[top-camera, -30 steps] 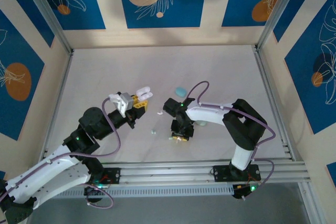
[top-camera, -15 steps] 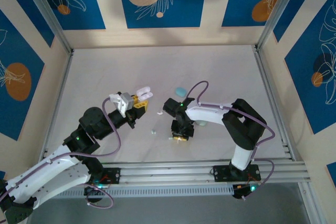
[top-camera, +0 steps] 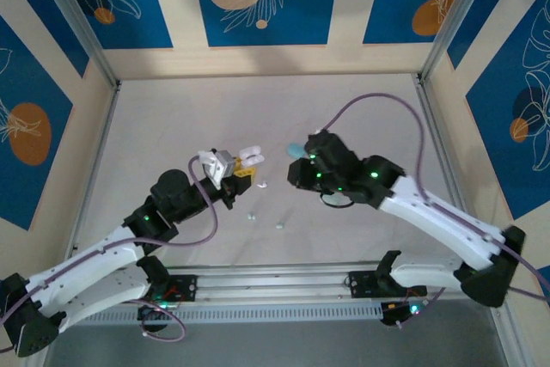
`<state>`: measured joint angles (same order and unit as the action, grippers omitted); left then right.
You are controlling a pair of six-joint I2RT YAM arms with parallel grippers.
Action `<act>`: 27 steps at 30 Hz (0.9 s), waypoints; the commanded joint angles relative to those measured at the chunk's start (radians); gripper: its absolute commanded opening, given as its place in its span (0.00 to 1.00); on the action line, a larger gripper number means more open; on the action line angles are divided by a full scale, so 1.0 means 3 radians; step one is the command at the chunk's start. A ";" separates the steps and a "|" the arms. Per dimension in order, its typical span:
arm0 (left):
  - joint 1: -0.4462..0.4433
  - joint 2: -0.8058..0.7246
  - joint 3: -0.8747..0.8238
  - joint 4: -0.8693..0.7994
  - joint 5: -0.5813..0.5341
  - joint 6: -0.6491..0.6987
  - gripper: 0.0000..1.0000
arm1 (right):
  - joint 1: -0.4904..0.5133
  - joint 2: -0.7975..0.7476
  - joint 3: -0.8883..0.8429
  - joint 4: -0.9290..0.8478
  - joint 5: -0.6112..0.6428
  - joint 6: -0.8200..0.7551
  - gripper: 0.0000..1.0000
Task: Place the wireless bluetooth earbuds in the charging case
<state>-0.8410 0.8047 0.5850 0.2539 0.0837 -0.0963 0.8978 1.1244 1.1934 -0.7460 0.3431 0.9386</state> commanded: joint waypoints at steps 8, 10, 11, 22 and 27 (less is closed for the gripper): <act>-0.0021 0.0440 0.0021 0.0868 0.0357 -0.0246 0.19 | 0.0356 -0.0189 0.0333 0.0842 0.0283 -0.0688 0.26; -0.0022 0.0489 0.0019 0.0974 0.0370 -0.0289 0.19 | 0.0413 -0.0165 0.0302 0.0991 0.0331 -0.0714 0.26; -0.0020 0.0506 0.0022 0.1006 0.0387 -0.0303 0.19 | 0.0438 -0.0145 0.0285 0.1048 0.0351 -0.0729 0.26; -0.0019 0.0495 0.0058 0.1019 0.0386 -0.0311 0.19 | 0.0500 0.0020 0.0226 0.1224 0.0521 -0.0802 0.26; -0.0020 0.0487 0.0067 0.1056 0.0373 -0.0330 0.19 | 0.0500 0.0055 0.0187 0.1155 0.0478 -0.0778 0.26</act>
<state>-0.8410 0.9649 0.5842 0.5175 0.1799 -0.1787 1.0412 1.1374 1.2648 -0.4118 0.4576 0.7136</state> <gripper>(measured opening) 0.197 0.262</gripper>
